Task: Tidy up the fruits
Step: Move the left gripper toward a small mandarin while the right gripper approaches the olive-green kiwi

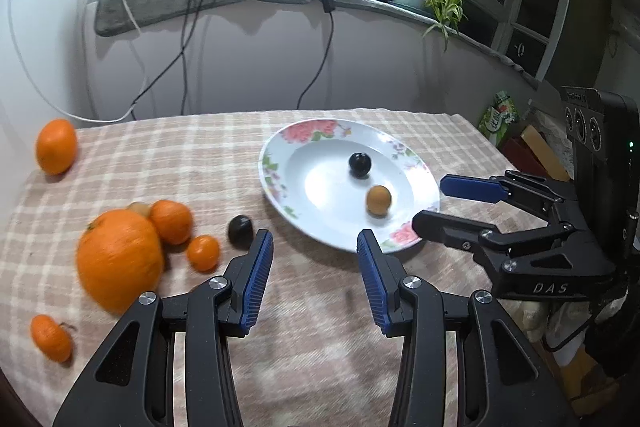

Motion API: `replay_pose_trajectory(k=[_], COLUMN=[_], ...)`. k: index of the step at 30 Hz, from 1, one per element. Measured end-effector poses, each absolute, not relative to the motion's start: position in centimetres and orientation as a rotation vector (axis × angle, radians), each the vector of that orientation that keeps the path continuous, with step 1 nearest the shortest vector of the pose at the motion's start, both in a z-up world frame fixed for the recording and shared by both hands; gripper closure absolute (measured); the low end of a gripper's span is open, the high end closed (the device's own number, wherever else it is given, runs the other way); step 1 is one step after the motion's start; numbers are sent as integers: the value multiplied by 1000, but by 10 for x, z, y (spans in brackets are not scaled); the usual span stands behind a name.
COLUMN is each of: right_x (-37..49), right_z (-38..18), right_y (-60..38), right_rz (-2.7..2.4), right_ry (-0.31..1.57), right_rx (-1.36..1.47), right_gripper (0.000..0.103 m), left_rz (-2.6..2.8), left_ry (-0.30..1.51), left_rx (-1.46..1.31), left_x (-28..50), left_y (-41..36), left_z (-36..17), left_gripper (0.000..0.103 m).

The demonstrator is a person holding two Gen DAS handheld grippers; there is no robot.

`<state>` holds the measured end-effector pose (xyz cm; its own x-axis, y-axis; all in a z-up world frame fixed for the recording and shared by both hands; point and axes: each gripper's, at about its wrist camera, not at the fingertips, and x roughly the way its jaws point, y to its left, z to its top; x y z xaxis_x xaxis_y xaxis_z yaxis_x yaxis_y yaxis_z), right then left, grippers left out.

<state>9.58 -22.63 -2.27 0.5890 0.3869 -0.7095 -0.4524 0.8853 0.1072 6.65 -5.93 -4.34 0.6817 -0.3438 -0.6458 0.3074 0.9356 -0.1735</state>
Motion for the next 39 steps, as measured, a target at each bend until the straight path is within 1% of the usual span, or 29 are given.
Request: replay_pose_trajectory(k=[5,10,11,12,13,14,16,18,26,33,35,39], right_x=[91,86,86,86,86,85,83,80,75,79,82,89], right_z=[-21,-19,-19,-20,-20,-21,-22,-22,-25,-38,-42,-50], right_y=[-220,-204,-200,-196,-193,-189,-181,-174,-136,-109,-104,-98], right_rz=[516,538,548,555,561,568,584,603,675,722,732,744], right_ry=[794,786,793,801,807,812,814,806,798,830,846,874], right_rx=[-64,-106,-114,-121,-128,-134,-145,-155,-210,-224,-217,-205], right_gripper=[36,36,36,36,35,34,24,21,21,21,23,30], left_rz=[-319,-265,-251,-237,-215,-198,-172,-136,-6,49,44,33], left_ry=[724,722,721,720,716,714,713,713,719,739,750,767], left_rx=[-49,-56,-55,-53,-51,-52,-55,-58,-77,-127,-145,-167], left_x=[52,39,36,34,31,29,24,20,6,9,11,16], left_y=[-44,-23,-19,-15,-9,-4,6,18,64,94,100,104], left_z=[-42,-43,-43,-44,-44,-44,-45,-46,-54,-67,-71,-78], left_gripper=[61,61,60,52,49,46,46,46,46,46,46,50])
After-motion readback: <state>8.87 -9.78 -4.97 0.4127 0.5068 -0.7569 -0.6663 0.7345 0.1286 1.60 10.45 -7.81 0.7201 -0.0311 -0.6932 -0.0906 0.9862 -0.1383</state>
